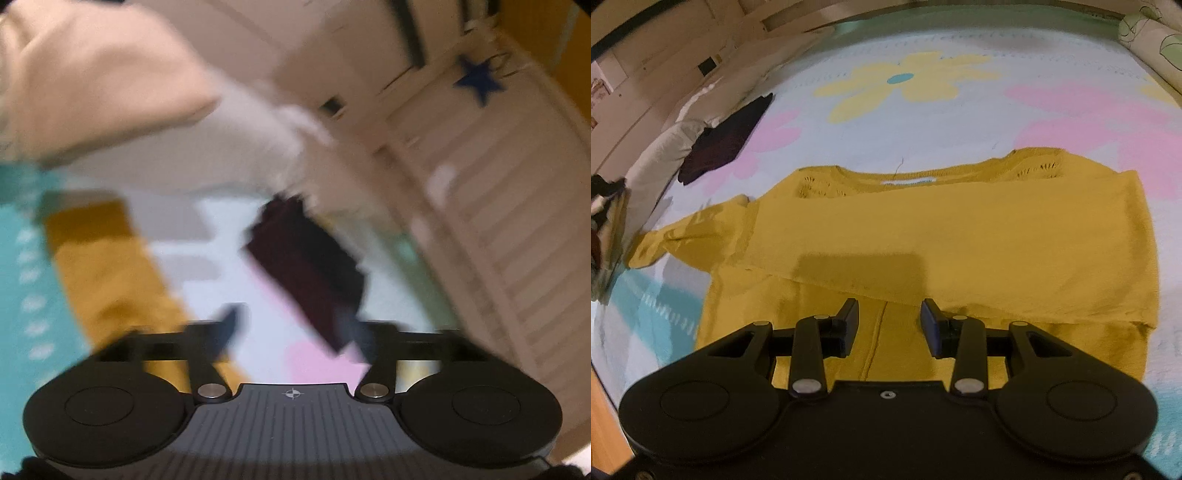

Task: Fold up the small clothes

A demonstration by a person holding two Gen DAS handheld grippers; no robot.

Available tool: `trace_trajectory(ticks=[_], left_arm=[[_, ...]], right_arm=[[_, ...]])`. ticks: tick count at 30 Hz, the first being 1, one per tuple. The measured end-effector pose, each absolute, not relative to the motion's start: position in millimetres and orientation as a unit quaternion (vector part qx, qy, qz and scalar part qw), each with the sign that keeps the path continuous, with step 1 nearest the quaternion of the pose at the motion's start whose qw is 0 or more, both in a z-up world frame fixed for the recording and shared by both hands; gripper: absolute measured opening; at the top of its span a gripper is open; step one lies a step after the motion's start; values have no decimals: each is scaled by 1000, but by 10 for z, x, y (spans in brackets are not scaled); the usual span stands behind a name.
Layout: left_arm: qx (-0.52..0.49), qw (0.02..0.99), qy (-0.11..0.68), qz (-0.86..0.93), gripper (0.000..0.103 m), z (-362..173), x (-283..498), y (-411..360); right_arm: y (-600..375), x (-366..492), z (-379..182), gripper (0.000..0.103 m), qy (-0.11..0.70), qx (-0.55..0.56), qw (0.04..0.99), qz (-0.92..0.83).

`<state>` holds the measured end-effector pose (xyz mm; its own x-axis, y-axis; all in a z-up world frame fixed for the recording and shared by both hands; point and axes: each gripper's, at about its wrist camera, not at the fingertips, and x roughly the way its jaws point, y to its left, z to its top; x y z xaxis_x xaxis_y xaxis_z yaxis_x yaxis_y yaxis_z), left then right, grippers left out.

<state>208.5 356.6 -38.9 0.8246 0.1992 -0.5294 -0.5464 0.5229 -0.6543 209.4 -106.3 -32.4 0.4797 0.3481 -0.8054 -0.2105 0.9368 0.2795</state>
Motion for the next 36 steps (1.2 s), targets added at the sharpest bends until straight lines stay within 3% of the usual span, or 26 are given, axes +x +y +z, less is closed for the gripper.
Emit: trace_trajectory(ticks=[11,16,19,25,26,27,28,29,36], left_arm=[[-470,808,245,257,84,-637,1484,4536],[-476,801,258,255,85,-798,1460,4671],[-470,812,246,244,91,-815,1550,4685],[-470,827,227,210,89,-922,1776,4669],[-467,829,225,209,79,-927,1815,4666],[-466,829,228,210,62,-927,1831,4666],[-468,823,242,213,14,-949,1880,4663],[-471,815,257,217,5,-980,1906,4649],[-384,864,261,195,5,-513,2160,4148]], right_arm=[[-913,2145,-292,49,480,67,857,178],[-708,2141,-298,49,482,57,852,198],[-588,2122,-296,52,481,49,850,210],[-432,2104,-299,53,480,39,847,224],[-417,2098,-306,53,480,38,847,224],[-408,2093,-309,53,480,36,847,225],[-401,2089,-313,53,481,35,847,226],[-400,2085,-316,53,481,35,846,227],[-474,2112,-325,53,480,39,849,217]])
